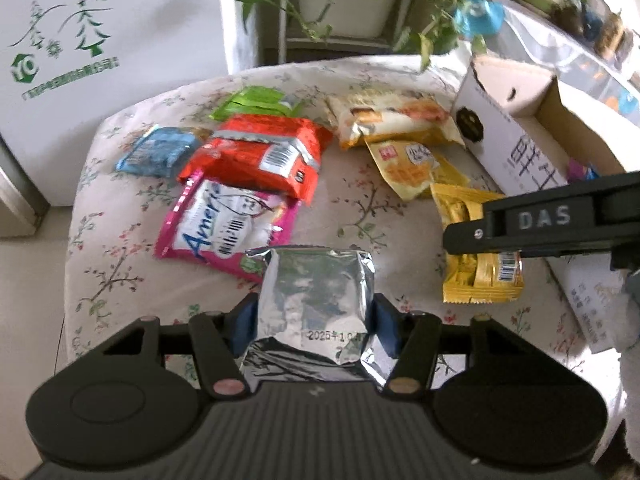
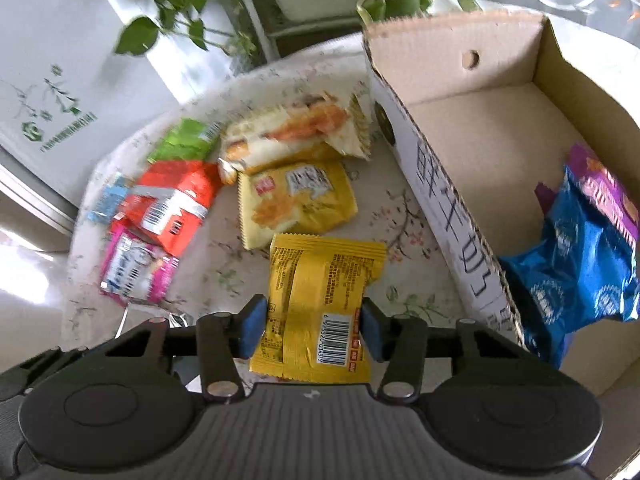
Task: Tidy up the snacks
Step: 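Lift the silver and yellow packets and carry both over the cardboard box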
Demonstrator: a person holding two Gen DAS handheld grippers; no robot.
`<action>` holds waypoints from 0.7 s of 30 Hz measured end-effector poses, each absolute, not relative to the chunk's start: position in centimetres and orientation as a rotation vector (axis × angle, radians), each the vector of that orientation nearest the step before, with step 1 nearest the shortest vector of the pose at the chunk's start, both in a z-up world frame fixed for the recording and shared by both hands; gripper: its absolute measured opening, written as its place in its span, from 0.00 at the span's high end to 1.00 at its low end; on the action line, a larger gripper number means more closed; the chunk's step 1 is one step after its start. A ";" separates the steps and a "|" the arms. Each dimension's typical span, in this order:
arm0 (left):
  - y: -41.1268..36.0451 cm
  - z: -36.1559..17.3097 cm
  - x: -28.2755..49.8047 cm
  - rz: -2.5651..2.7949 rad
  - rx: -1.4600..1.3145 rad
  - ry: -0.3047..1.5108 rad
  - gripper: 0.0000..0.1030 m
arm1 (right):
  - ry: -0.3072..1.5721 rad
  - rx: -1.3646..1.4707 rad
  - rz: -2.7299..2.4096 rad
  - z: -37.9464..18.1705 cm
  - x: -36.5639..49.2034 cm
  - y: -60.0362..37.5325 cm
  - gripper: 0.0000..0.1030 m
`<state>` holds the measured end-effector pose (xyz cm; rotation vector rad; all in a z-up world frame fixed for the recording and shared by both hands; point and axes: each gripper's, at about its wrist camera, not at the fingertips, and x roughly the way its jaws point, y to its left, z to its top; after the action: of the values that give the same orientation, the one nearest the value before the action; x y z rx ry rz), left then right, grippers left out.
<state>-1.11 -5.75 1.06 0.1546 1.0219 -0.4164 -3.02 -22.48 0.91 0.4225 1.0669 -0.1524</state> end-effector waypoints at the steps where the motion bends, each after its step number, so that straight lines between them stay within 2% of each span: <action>1: -5.5 1.4 -1.1 -0.413 0.143 1.017 0.43 | 1.053 0.428 -0.142 1.3 -3.1 -22.6 0.45; 11: -4.6 6.0 -0.8 -0.382 0.061 0.909 0.43 | 0.928 0.444 -0.064 5.4 -4.3 -23.9 0.46; 21: -5.0 7.6 -0.3 -0.344 0.014 0.865 0.43 | 0.843 0.436 -0.042 8.0 -4.7 -24.7 0.45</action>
<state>-0.26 -5.00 7.62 0.0141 0.8652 -0.3439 -4.75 -24.73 8.00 0.4355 0.8429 -0.0421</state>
